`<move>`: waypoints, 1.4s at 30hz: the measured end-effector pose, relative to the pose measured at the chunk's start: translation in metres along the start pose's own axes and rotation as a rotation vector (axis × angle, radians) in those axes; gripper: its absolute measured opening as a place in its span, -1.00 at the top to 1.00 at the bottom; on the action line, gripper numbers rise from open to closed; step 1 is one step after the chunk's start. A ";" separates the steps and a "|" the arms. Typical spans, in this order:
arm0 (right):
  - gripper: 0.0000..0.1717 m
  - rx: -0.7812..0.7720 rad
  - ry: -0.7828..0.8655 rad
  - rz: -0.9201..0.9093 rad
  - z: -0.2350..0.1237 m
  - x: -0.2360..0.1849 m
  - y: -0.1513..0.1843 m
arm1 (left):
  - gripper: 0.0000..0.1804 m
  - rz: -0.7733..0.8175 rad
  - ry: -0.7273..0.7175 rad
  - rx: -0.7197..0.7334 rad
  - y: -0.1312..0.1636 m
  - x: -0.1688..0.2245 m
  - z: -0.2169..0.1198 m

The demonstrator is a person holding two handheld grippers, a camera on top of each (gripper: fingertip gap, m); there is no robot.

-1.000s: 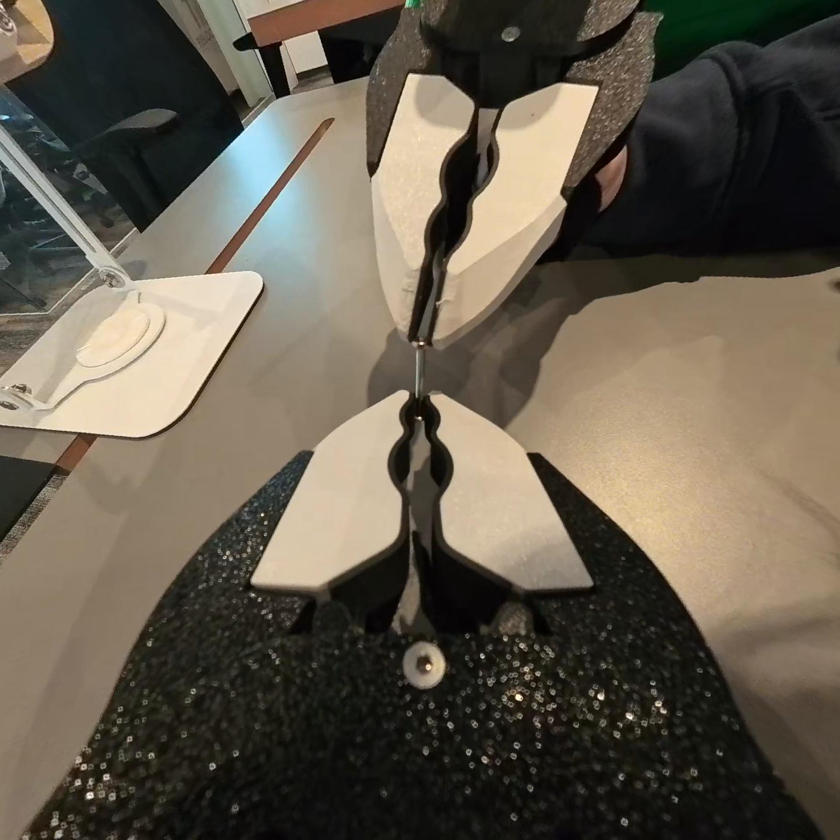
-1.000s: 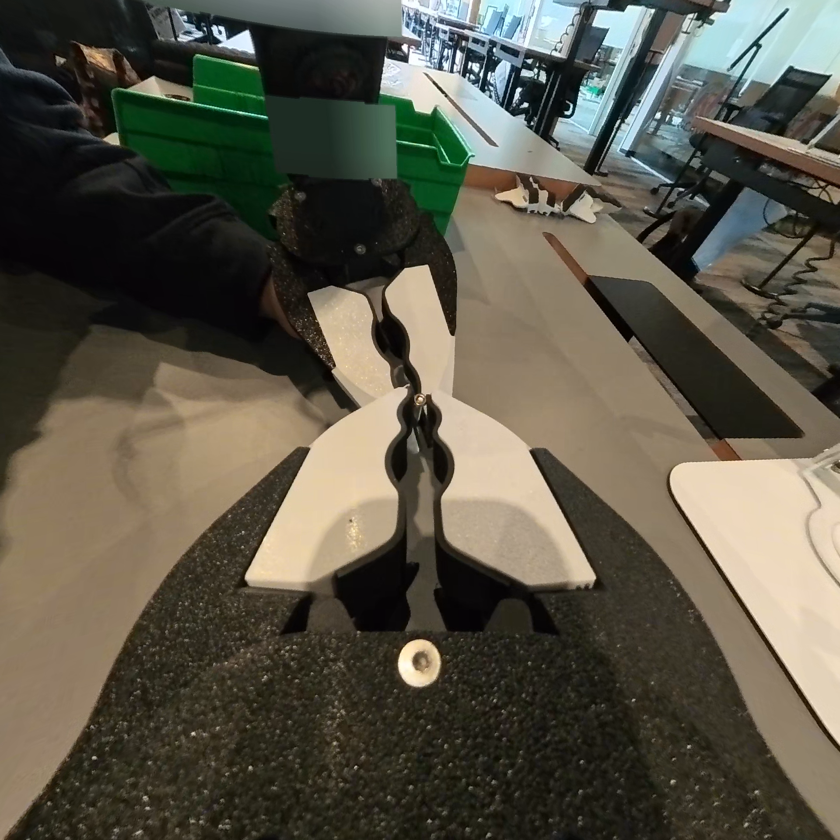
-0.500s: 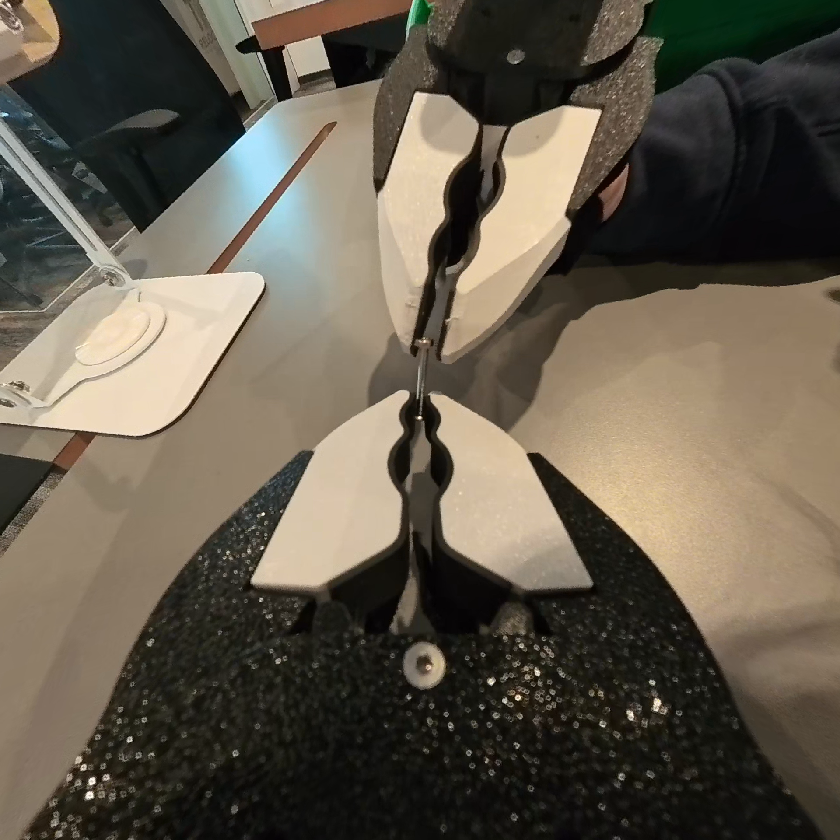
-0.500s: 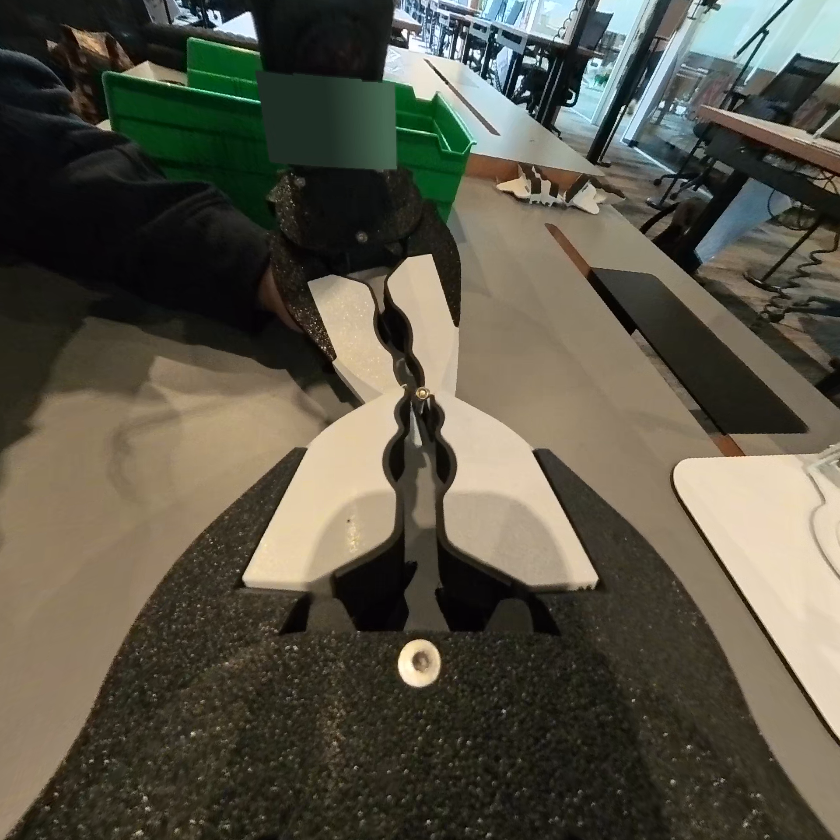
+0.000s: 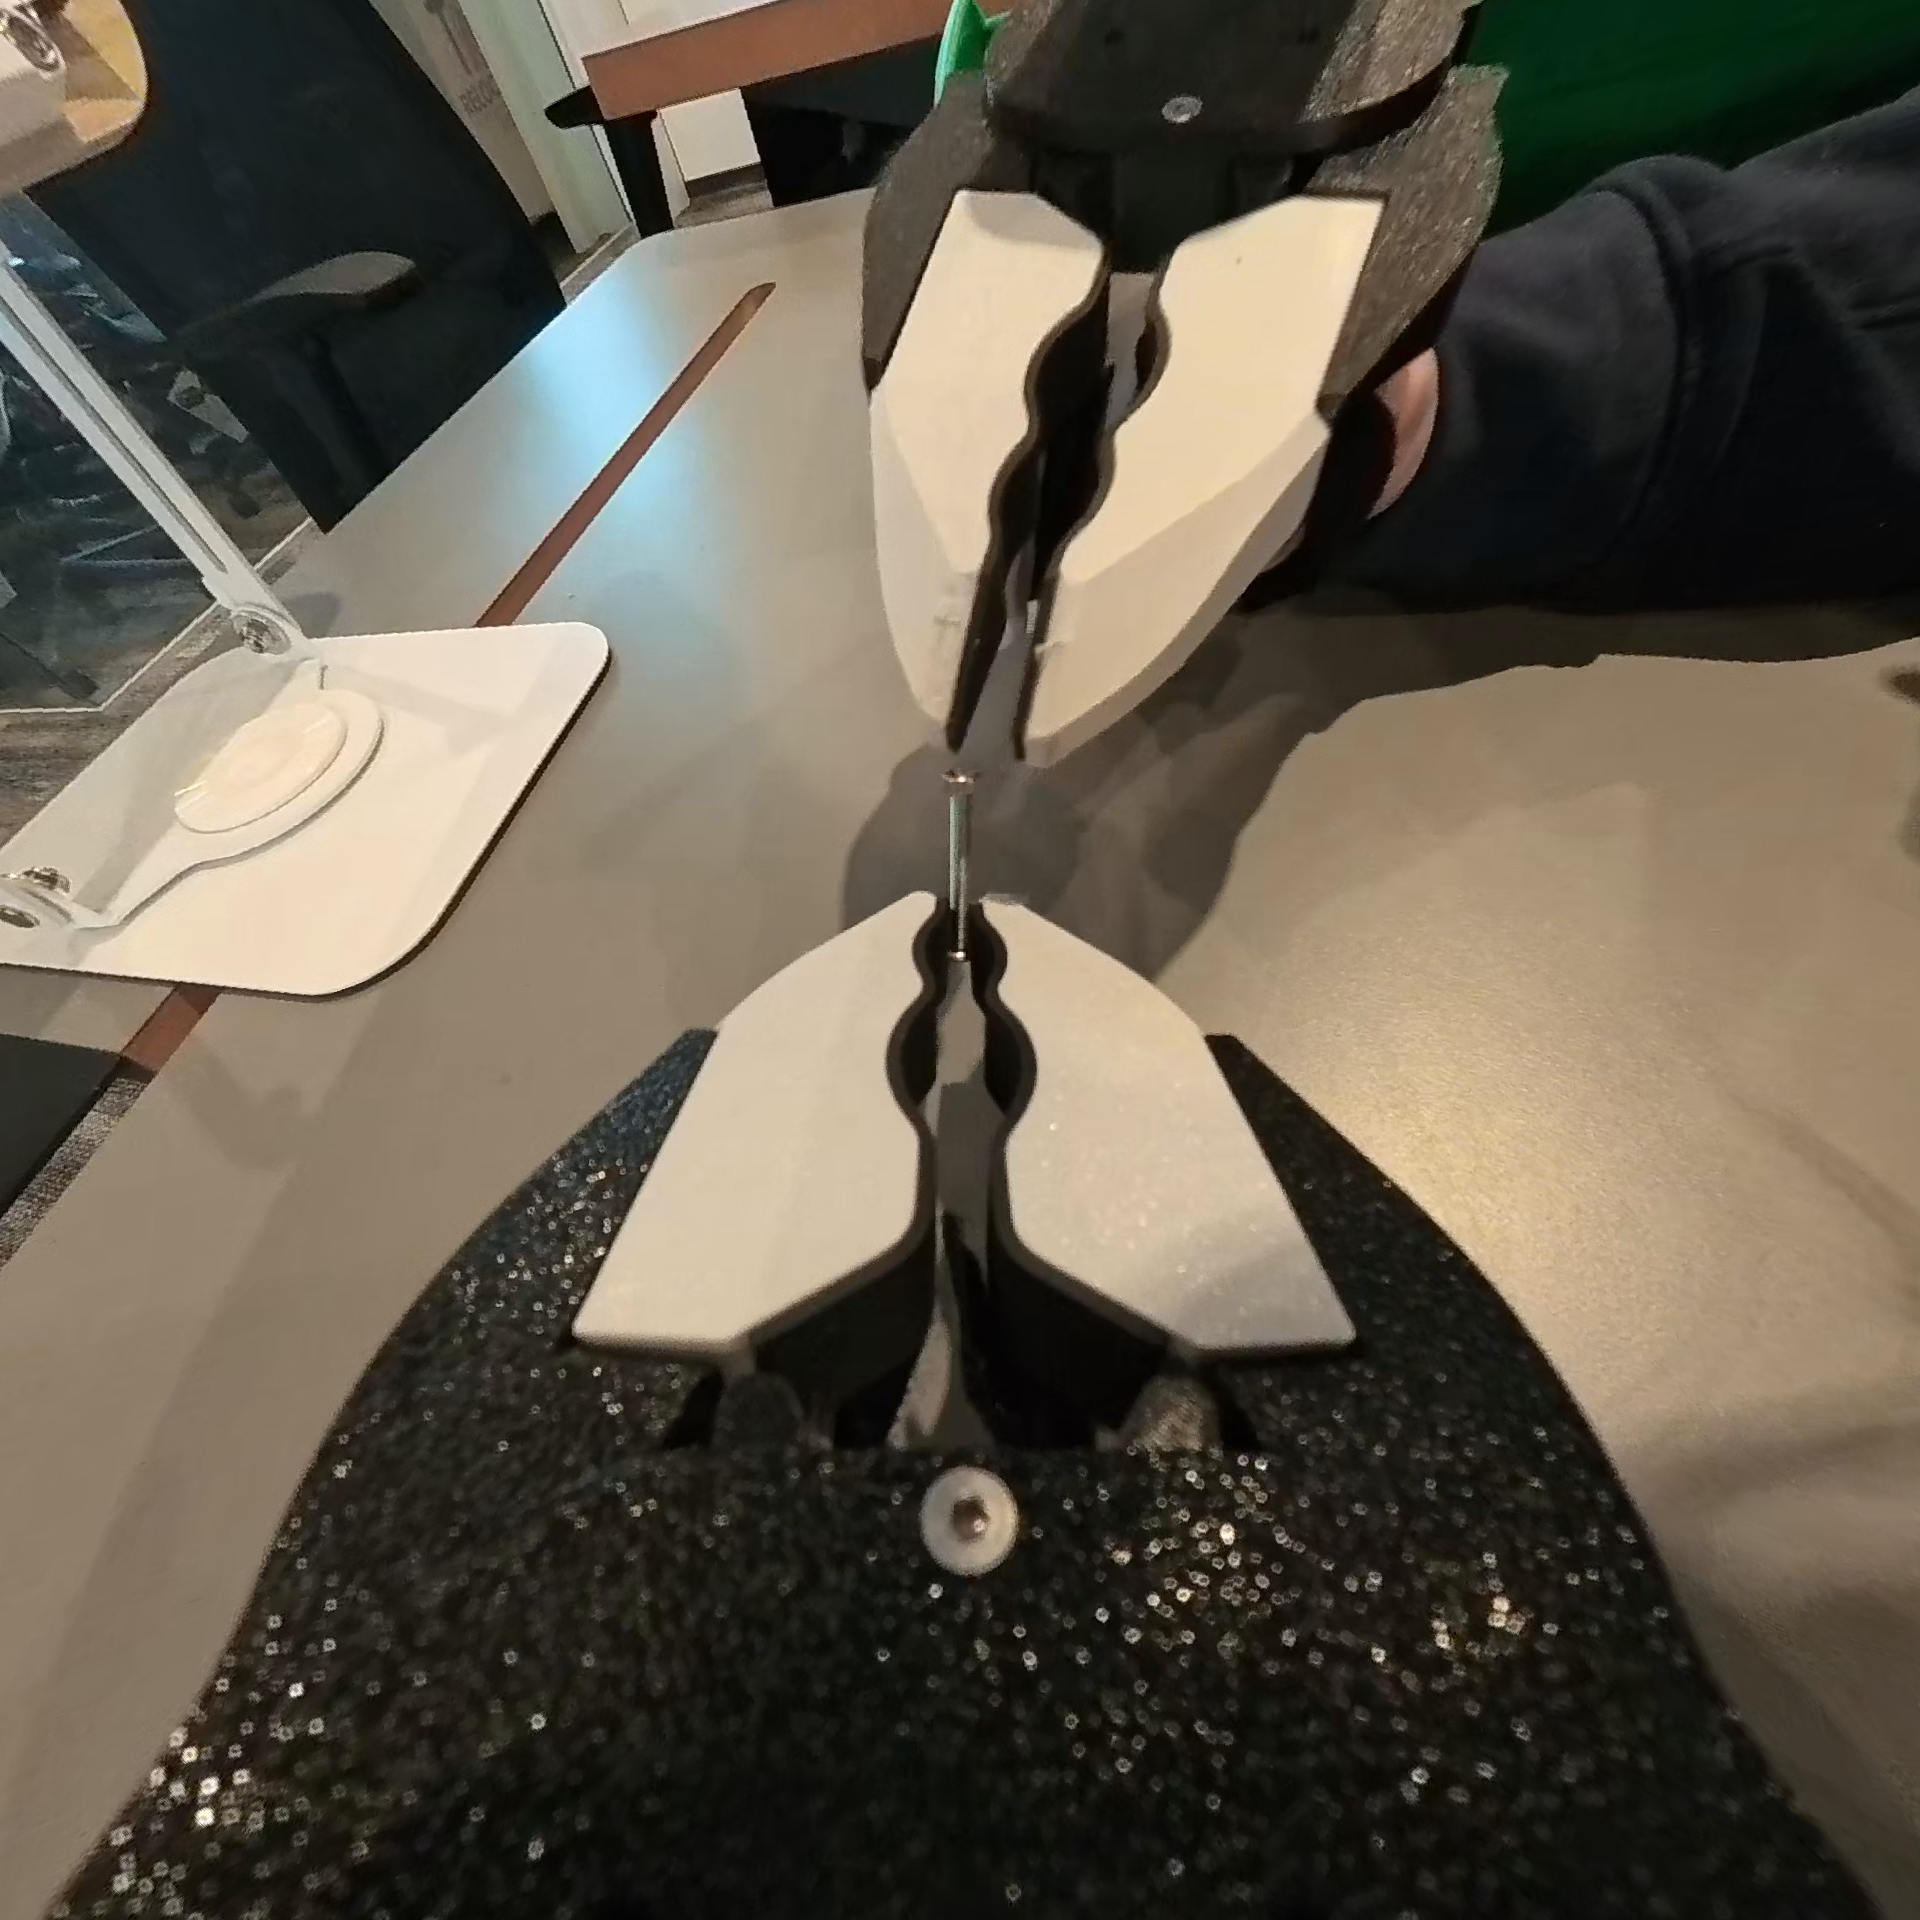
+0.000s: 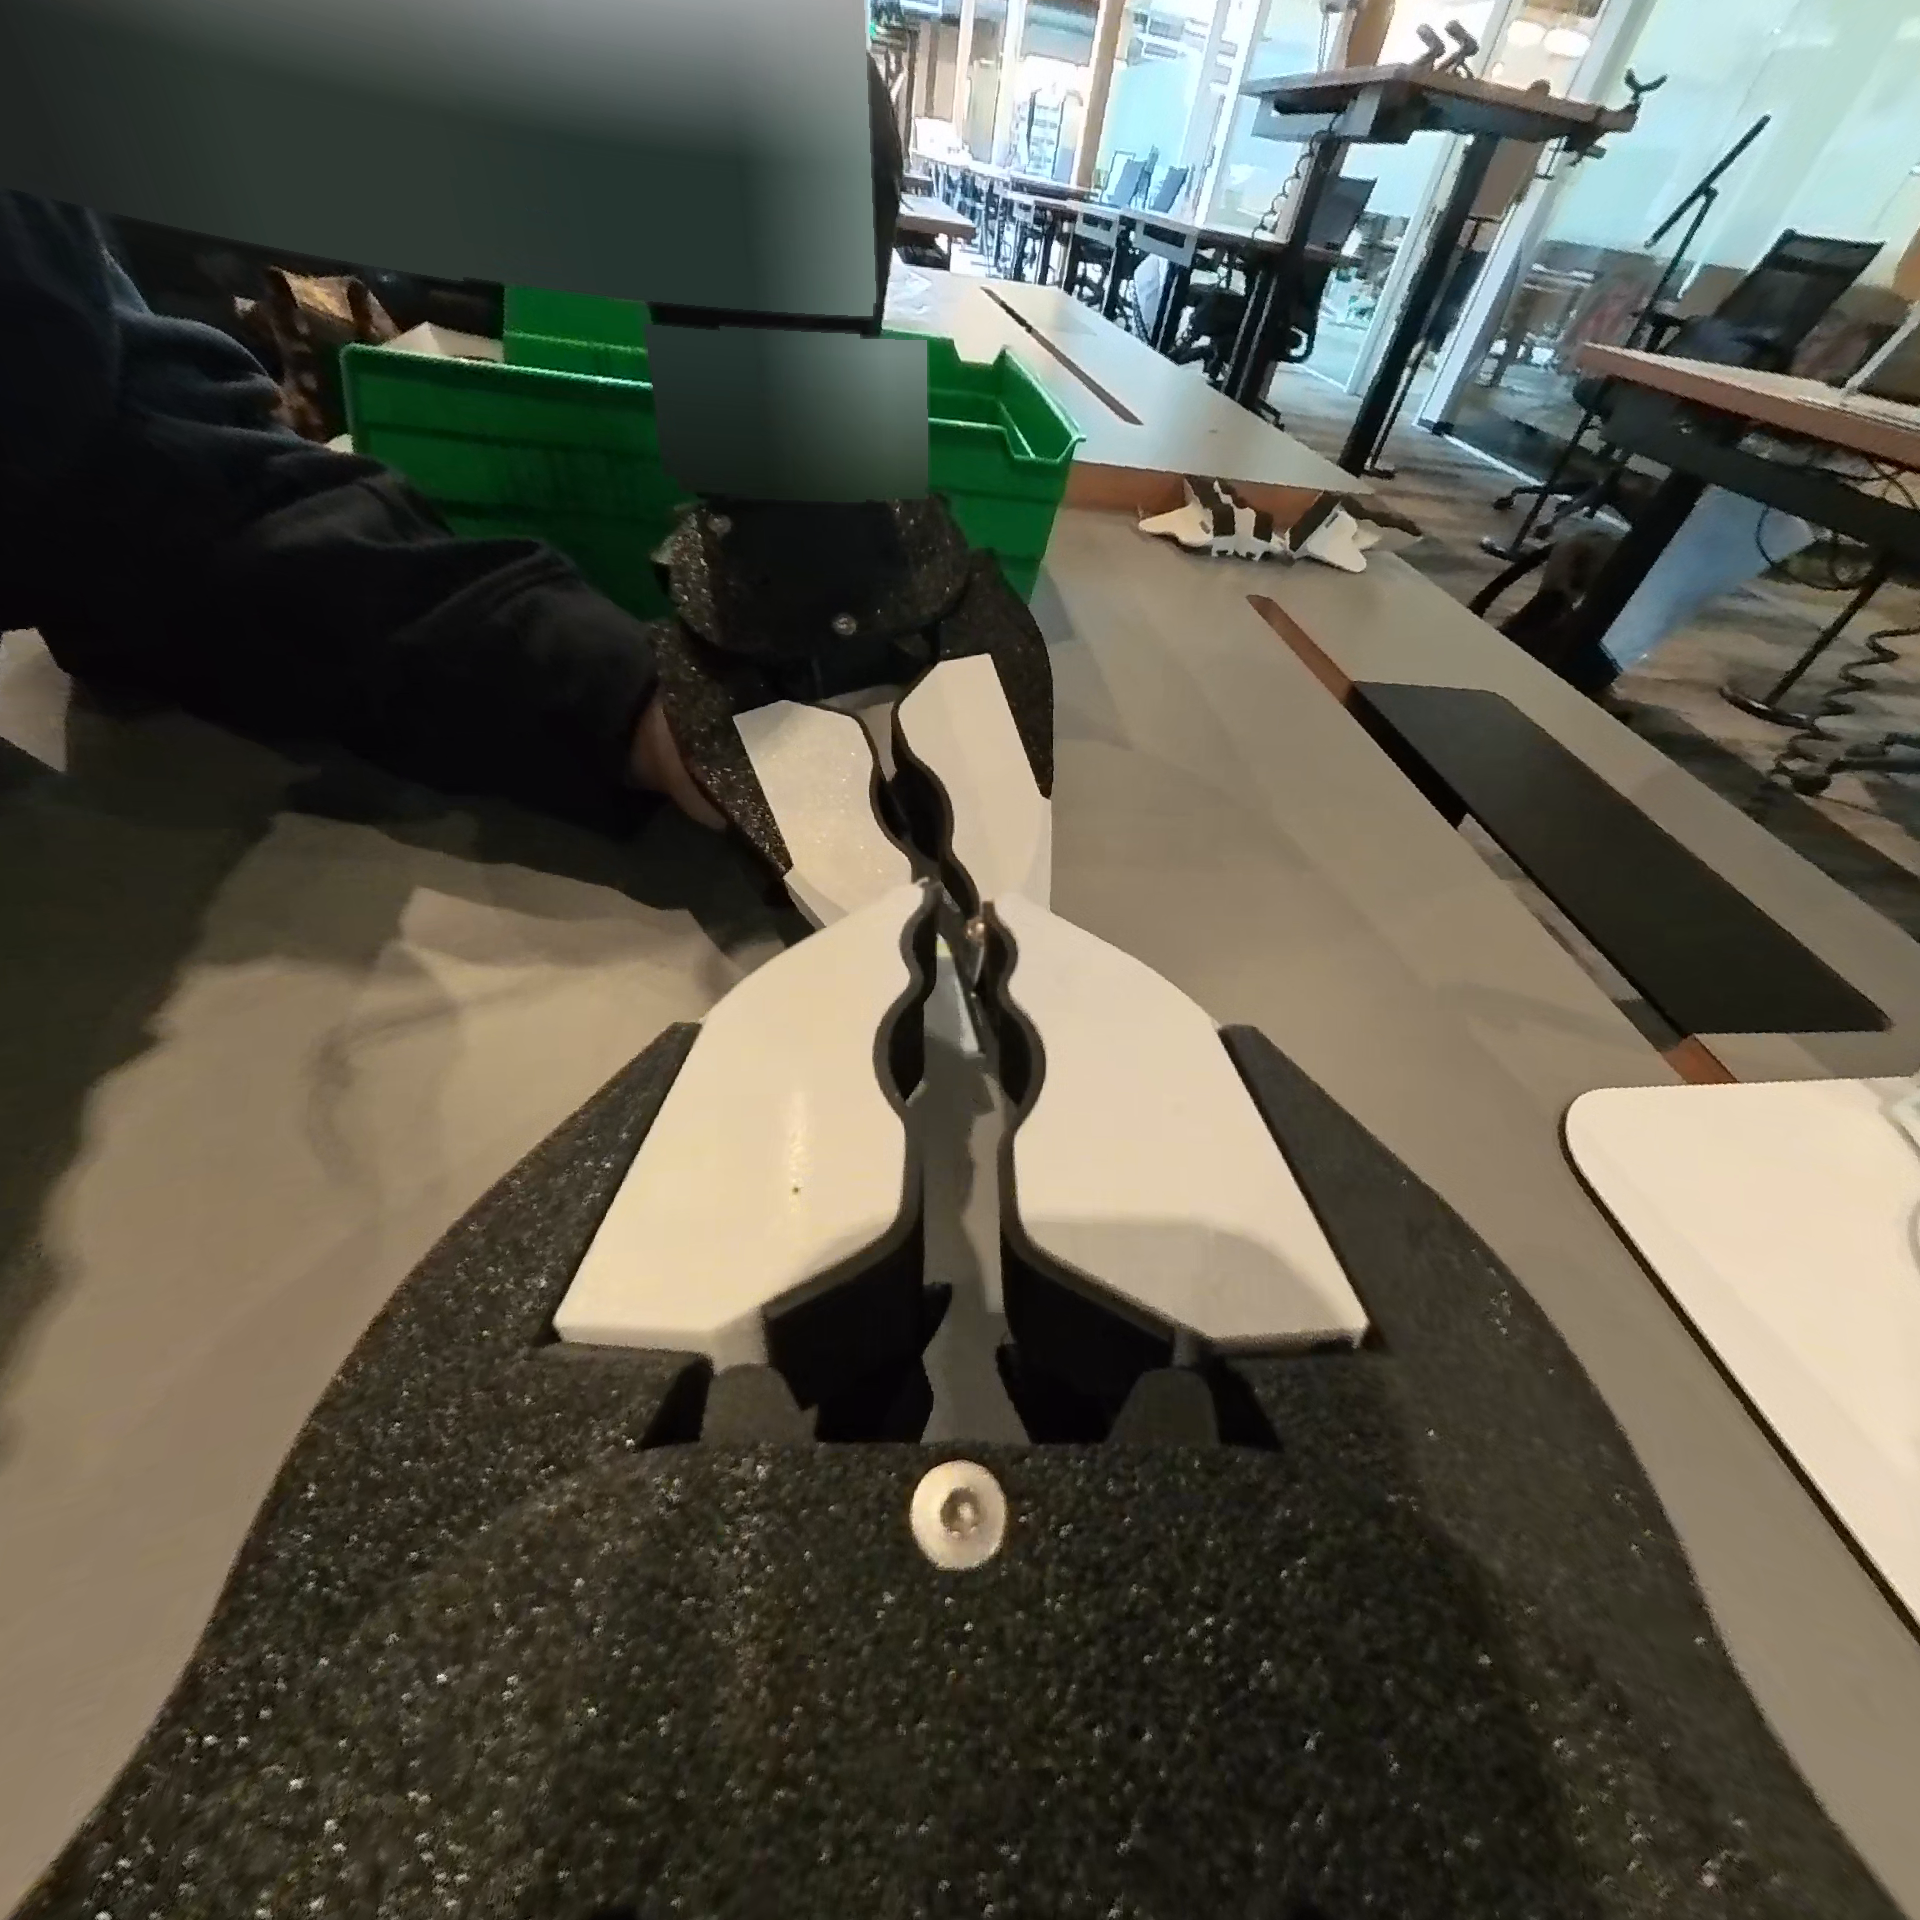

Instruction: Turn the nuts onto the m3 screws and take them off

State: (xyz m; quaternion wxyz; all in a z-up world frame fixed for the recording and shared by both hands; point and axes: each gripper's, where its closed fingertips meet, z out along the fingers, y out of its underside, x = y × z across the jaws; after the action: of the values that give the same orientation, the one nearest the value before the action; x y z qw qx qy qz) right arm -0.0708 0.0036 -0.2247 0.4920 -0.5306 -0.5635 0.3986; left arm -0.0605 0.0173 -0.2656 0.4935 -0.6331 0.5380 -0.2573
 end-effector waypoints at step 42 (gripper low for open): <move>0.60 0.309 -0.204 0.221 0.006 -0.024 -0.044 | 0.97 -0.269 0.352 0.374 -0.048 0.021 -0.029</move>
State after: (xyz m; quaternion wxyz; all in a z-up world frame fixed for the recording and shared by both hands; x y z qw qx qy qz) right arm -0.0871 -0.0255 -0.1859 0.4612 -0.4645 -0.4810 0.5832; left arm -0.0588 -0.0153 -0.2157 0.4622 -0.5424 0.4698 -0.5210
